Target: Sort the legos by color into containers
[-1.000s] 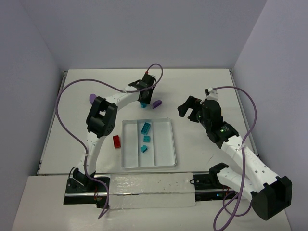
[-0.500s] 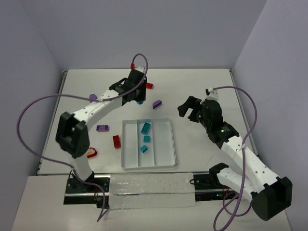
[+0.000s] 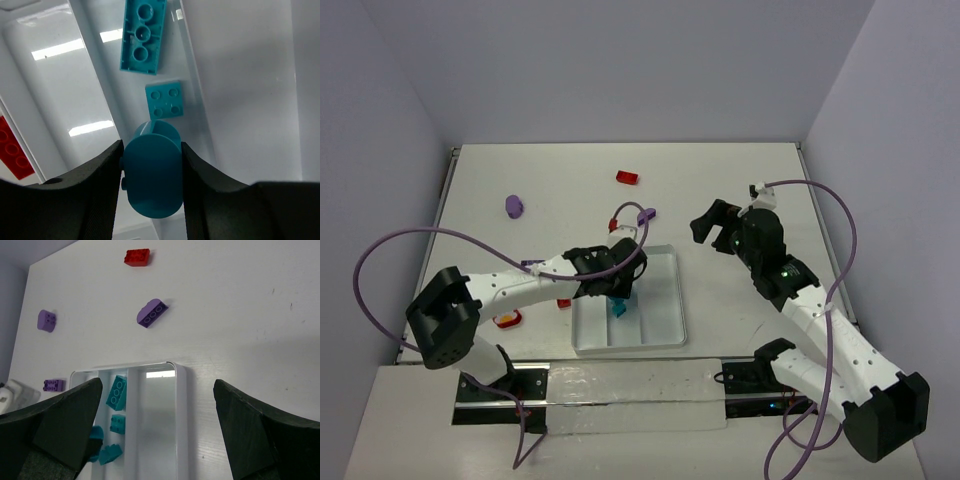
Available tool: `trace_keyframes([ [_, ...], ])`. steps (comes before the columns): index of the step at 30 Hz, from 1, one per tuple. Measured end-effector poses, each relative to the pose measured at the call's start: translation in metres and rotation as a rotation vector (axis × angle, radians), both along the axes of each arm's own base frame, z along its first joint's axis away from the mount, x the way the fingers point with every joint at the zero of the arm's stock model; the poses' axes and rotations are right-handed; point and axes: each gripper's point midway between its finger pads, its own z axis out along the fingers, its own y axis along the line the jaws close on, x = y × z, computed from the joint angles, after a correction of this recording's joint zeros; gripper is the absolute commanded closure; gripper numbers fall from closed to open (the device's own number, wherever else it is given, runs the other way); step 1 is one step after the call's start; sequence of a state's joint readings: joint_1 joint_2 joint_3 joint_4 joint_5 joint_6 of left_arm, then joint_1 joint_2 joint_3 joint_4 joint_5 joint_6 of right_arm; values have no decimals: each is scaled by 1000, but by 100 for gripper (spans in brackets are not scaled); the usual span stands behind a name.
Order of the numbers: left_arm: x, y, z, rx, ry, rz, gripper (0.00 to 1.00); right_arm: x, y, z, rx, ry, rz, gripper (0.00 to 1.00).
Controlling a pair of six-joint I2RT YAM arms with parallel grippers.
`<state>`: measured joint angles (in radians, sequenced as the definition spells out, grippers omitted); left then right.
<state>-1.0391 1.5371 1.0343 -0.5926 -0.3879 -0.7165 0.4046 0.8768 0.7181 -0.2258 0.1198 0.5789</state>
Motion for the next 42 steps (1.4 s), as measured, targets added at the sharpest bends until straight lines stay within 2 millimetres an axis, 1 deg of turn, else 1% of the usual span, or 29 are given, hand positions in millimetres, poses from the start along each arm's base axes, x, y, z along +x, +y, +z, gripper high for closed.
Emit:
trace_keyframes([
  [2,-9,-2,0,-3,2,-1,99,0,0,1,2,-4,0,0],
  [8,-26,-12,2,-5,-16,-22,97,0,0,2,4,-4,1,0],
  [12,-34,-14,-1,10,-18,-29,92,-1,0,2,4,-4,2,0],
  [14,-37,-14,-5,23,-16,-28,87,-1,0,1,4,-4,2,0],
  [18,-42,-13,-10,48,-12,-29,71,-1,0,1,4,-4,2,0],
  [21,-45,-11,-14,74,-16,-23,55,-1,0,1,6,-3,2,0],
  [22,-46,-11,-15,82,-17,-23,46,-1,1,2,7,-3,1,0],
  [23,-47,-10,-17,91,-17,-24,42,-1,1,2,7,-3,1,0],
  [25,-49,-8,-19,110,-15,-24,26,-1,1,2,7,-3,2,0],
  [26,-50,-7,-20,118,-15,-23,21,-1,1,2,7,-3,2,0],
  [27,-50,-7,-20,123,-16,-21,16,-1,1,2,7,-3,2,0],
  [29,-50,-6,-17,127,-19,-15,11,-1,1,2,8,-3,2,0],
  [32,-47,-7,-12,128,-32,-9,6,-1,1,2,9,-2,2,0],
  [37,-42,-9,4,126,-58,0,4,-1,1,2,12,-2,3,0],
  [40,-34,-7,20,109,-89,22,4,-1,2,2,12,-2,5,0],
  [42,-24,0,34,79,-109,56,5,-1,2,2,14,-2,7,0],
])
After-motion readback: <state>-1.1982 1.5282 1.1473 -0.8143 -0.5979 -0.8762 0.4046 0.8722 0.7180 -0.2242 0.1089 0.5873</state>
